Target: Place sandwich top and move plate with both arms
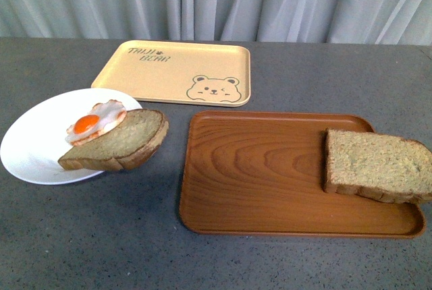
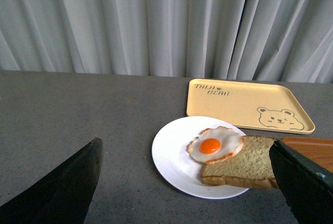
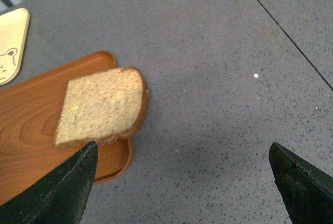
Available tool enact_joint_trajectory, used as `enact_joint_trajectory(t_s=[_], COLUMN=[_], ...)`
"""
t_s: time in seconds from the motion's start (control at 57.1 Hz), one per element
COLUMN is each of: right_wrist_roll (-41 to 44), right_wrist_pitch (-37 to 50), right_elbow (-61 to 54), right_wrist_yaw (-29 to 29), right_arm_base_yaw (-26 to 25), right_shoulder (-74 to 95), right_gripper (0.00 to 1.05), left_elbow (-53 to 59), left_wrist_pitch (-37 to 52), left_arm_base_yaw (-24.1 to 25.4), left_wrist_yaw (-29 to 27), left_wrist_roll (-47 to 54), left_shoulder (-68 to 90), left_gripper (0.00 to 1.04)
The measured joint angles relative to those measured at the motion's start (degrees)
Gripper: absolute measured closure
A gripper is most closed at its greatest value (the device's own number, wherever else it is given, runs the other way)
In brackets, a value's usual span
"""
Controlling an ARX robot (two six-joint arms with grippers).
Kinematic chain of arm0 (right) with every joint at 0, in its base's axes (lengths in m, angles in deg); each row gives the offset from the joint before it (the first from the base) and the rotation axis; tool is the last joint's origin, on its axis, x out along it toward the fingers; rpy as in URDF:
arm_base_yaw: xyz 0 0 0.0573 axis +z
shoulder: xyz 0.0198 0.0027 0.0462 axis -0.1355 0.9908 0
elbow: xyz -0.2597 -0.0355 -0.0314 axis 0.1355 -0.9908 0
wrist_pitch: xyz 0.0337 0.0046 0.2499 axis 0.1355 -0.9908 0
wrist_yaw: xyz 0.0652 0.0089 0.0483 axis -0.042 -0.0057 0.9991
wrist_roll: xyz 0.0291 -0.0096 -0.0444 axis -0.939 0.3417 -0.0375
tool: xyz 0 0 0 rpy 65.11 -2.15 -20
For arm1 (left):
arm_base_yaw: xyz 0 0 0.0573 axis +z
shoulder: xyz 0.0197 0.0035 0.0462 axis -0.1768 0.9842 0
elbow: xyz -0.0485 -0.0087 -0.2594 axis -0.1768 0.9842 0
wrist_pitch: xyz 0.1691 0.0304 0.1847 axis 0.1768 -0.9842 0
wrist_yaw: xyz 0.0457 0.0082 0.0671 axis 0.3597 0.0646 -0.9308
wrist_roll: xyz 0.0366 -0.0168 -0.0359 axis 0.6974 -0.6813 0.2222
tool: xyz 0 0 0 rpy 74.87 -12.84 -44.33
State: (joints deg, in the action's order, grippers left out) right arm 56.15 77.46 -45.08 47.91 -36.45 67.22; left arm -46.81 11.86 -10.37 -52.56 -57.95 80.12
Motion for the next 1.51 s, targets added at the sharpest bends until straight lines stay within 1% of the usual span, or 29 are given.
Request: enact_joint_trajectory(t_s=[0.07,0.21,0.333,0.578,0.736,0.789,0.859,0.929,0.981,1.051,1.157,1.174,1.262,1.297,1.402,1.507], right_wrist_roll=[-0.7,-3.2,-4.9,-7.1,-8.8,-9.1,-9.3,-9.4,-9.4,-9.6,-10.1,-10.1,-10.7,-11.1,-12.5,-14.4], right_wrist_pitch=[4.0,10.3,13.6,17.6,19.4,19.7,20.0,20.1,20.1,20.1,19.7,19.6,18.5,17.9,16.5,15.8], right_elbow=[2.1,6.4,9.9,15.4,17.1,17.5,17.6,17.6,17.6,17.6,17.6,17.6,17.5,17.5,17.9,19.3], right_wrist_yaw=[2.7,3.6,3.3,0.4,-0.1,-0.8,-1.3,-1.3,-1.3,-1.3,-1.3,-1.3,-0.8,-0.4,0.5,1.3], right_arm_base_yaw=[0.4,3.2,6.5,13.4,16.7,17.5,17.8,17.9,17.9,18.0,17.9,17.9,17.6,17.6,18.3,20.6], right_shoulder=[9.3,23.8,32.8,44.0,47.8,48.7,48.9,49.0,49.0,48.7,47.6,47.5,44.5,42.8,38.7,34.9], right_gripper=[0.09,0.09,0.09,0.09,0.09,0.2,0.29,0.44,0.5,0.63,0.78,0.79,0.96,1.01,1.02,1.02], left_elbow=[0.0,0.0,0.0,0.0,0.0,0.0,0.0,0.0,0.0,0.0,0.0,0.0,0.0,0.0,0.0,0.0], left_wrist_pitch=[0.0,0.0,0.0,0.0,0.0,0.0,0.0,0.0,0.0,0.0,0.0,0.0,0.0,0.0,0.0,0.0], left_arm_base_yaw=[0.0,0.0,0.0,0.0,0.0,0.0,0.0,0.0,0.0,0.0,0.0,0.0,0.0,0.0,0.0,0.0], left_wrist_yaw=[0.0,0.0,0.0,0.0,0.0,0.0,0.0,0.0,0.0,0.0,0.0,0.0,0.0,0.0,0.0,0.0], left_wrist_roll=[0.0,0.0,0.0,0.0,0.0,0.0,0.0,0.0,0.0,0.0,0.0,0.0,0.0,0.0,0.0,0.0], left_shoulder=[0.0,0.0,0.0,0.0,0.0,0.0,0.0,0.0,0.0,0.0,0.0,0.0,0.0,0.0,0.0,0.0], left_gripper=[0.09,0.09,0.09,0.09,0.09,0.09,0.09,0.09,0.09,0.09,0.09,0.09,0.09,0.09,0.09,0.09])
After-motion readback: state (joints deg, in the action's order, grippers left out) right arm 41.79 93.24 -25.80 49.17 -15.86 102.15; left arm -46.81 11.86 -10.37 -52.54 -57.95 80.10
